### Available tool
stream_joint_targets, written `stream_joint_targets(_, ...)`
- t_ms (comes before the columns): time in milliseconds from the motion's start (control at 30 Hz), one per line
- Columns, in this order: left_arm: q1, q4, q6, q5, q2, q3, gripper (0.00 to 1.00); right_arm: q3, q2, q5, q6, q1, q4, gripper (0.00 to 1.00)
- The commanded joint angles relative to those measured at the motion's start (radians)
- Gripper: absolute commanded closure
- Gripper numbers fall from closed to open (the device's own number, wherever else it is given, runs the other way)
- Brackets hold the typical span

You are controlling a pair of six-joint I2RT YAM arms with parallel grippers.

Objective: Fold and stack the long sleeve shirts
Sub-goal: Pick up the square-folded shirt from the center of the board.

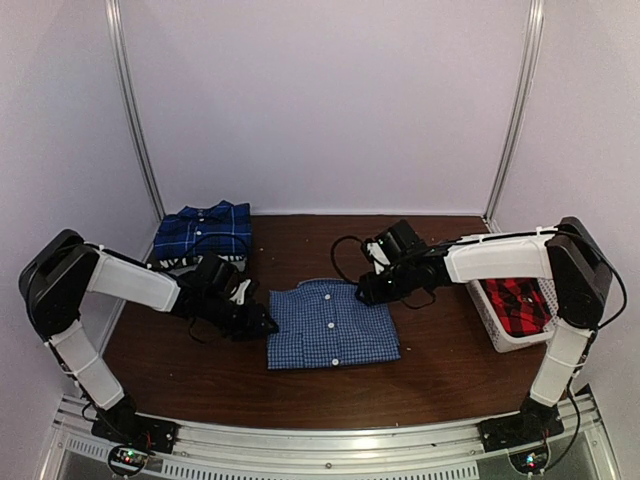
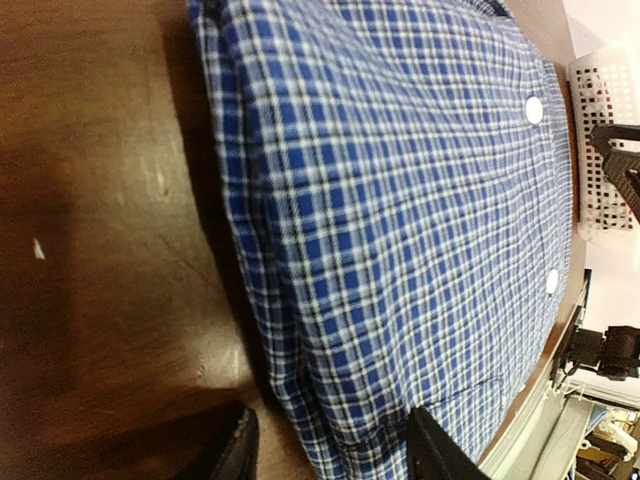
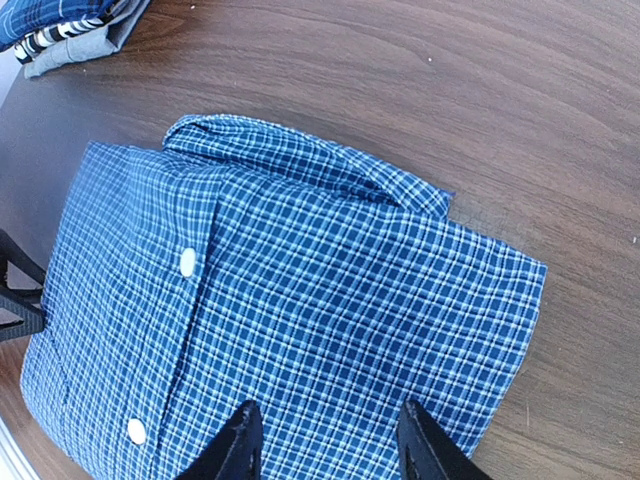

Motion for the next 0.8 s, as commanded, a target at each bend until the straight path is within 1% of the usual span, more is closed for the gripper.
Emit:
stream_joint_targets(0, -0.026, 0.025, -0.013, -0.016, 0.042, 0.012, 0.50, -0.027, -0.027, 0.017, 0.010, 0.008, 0.019, 0.52)
stream_joint_targets(200, -0.058, 0.024, -0.021, -0.046, 0.078, 0.023, 0.55, -0.051, -0.027, 0.023, 0.009, 0.008, 0.032, 0.52)
stream_joint_targets(333, -0.077, 0.028, -0.037, -0.063, 0.100, 0.037, 0.62, -0.060, -0.031, 0.029, 0.008, 0.008, 0.035, 0.52)
stream_joint_targets(400, -0.082, 0.039, -0.050, -0.062, 0.104, 0.044, 0.70, -0.064, -0.032, 0.030, 0.007, 0.006, 0.037, 0.52)
stream_joint_targets(433, -0.084, 0.046, -0.059, -0.060, 0.105, 0.047, 0.77, -0.065, -0.033, 0.032, 0.007, 0.006, 0.036, 0.52)
stream_joint_targets(567, -0.085, 0.030, -0.070, -0.069, 0.090, 0.069, 0.99, -0.072, -0.039, 0.034, 0.006, 0.006, 0.038, 0.52)
stream_joint_targets(633, -0.085, 0.006, -0.066, -0.082, 0.073, 0.086, 1.00, -0.076, -0.045, 0.035, 0.005, 0.006, 0.038, 0.52)
stream_joint_targets(767, -0.079, -0.101, -0.029, -0.106, 0.033, 0.132, 1.00, -0.082, -0.055, 0.043, 0.002, 0.006, 0.026, 0.53)
